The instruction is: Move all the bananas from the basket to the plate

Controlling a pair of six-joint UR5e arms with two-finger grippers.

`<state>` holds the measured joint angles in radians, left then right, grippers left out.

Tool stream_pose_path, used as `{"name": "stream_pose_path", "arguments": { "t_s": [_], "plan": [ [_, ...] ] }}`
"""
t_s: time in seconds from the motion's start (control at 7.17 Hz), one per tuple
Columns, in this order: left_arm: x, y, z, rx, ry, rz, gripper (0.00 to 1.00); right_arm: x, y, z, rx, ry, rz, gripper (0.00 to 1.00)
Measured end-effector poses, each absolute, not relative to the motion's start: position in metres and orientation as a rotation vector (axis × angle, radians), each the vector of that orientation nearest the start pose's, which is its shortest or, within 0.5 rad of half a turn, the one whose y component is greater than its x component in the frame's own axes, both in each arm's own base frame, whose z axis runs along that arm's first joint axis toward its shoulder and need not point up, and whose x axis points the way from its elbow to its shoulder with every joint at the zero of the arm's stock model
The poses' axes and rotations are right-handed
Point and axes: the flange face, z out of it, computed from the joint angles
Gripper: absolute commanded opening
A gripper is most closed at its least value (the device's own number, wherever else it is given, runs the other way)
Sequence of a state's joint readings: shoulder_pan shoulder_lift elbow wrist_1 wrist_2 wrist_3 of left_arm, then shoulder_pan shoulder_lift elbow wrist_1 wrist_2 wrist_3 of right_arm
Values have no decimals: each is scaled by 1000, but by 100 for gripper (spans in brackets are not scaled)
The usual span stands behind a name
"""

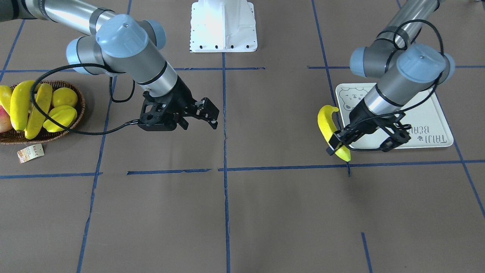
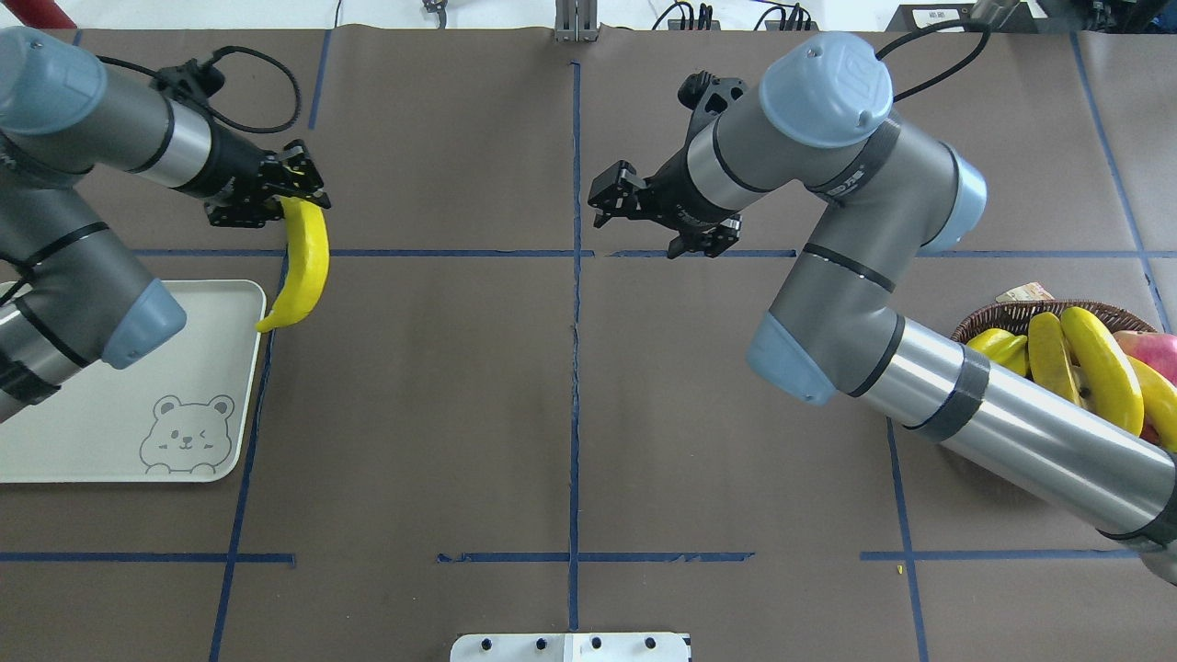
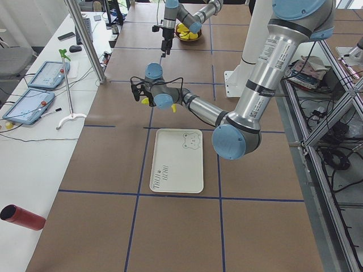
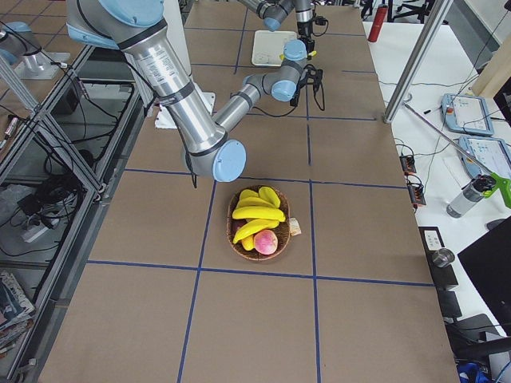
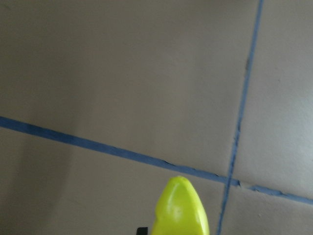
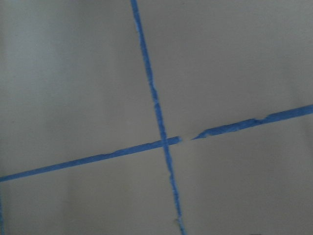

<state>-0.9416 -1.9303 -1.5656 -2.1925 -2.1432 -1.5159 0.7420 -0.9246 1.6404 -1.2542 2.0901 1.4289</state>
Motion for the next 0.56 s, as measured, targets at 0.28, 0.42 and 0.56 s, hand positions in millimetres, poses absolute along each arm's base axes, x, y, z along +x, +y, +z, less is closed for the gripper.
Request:
{"name": "stream_pose_path", "arguments": {
  "t_s": [0.28,0.42,0.56],
  "plan": [
    [264,-547,474,-10,988,-528,0,-386,-519,223,18,-937,175,100],
    [238,-529,519,-3,929,-497,0,-355,-518,234,34,-874,118,100],
    [216,-509,560,0,874,-456,0,-323,-515,251,53,-828,63,100]
  ]
}}
